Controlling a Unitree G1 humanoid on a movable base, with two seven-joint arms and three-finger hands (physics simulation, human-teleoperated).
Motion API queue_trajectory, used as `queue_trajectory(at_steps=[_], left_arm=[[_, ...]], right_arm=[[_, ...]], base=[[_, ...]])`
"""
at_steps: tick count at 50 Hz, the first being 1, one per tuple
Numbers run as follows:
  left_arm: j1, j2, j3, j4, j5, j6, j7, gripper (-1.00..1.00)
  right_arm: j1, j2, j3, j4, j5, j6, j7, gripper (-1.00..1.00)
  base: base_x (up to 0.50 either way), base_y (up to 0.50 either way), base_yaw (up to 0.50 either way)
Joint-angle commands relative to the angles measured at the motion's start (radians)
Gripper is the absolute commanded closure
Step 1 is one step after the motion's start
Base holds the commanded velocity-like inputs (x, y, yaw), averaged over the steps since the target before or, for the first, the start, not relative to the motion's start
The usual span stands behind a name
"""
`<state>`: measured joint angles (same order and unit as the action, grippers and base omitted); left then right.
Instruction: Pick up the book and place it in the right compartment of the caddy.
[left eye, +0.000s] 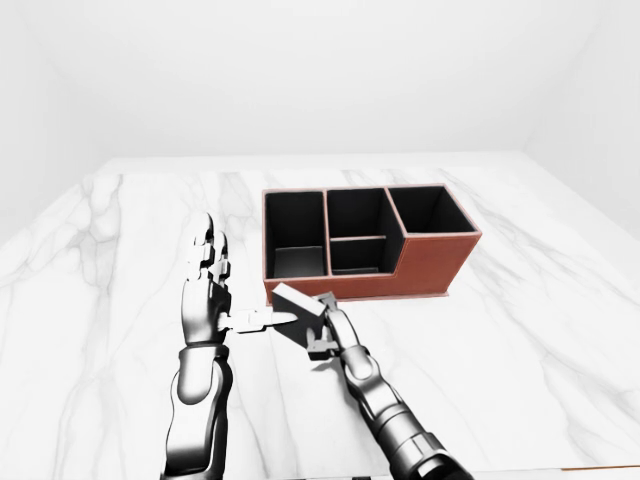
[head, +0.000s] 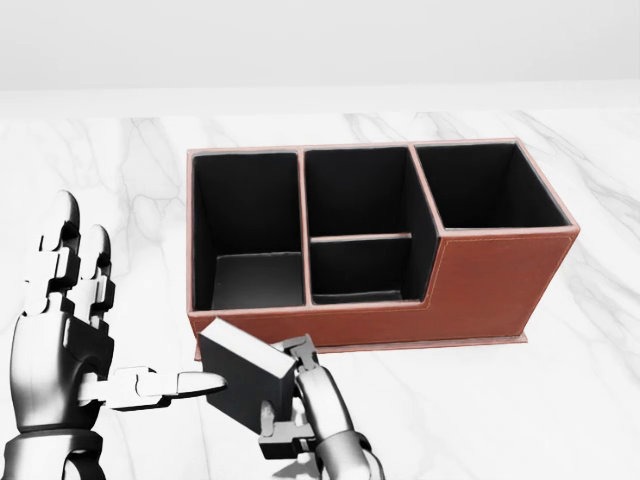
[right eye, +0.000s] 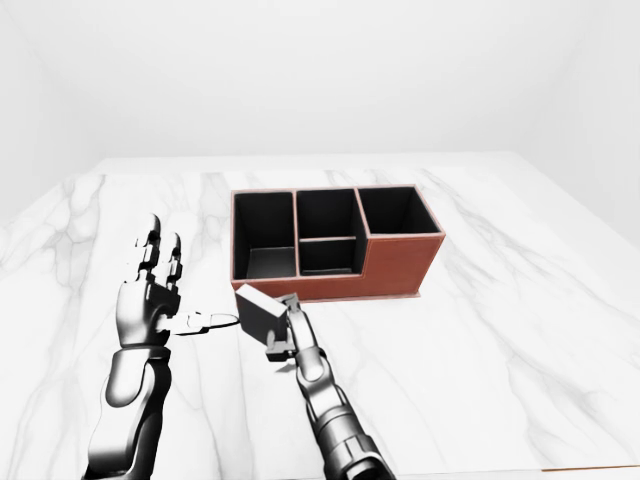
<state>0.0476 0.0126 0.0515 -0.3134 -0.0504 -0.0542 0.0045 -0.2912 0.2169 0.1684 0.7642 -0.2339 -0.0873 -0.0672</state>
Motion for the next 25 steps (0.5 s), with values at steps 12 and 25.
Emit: queue_trajectory(at_steps=[12,25], left_arm=[[0.002,-0.004,-0.005,0.042,0.005,-0.01,-0.013,-1.0],[0.002,-0.004,-0.006,0.046,0.006,-0.014,-0.013,-1.0]], right_arm=[[0.031,-0.02,-0.001,-0.068,0.012,0.0,0.023,1.0],[0.088,-0.032,0.034,-0.301,0.044,0.0,0.047,1.0]], base=[[0.0,0.0,0.0],[0.0,0.0,0.0]])
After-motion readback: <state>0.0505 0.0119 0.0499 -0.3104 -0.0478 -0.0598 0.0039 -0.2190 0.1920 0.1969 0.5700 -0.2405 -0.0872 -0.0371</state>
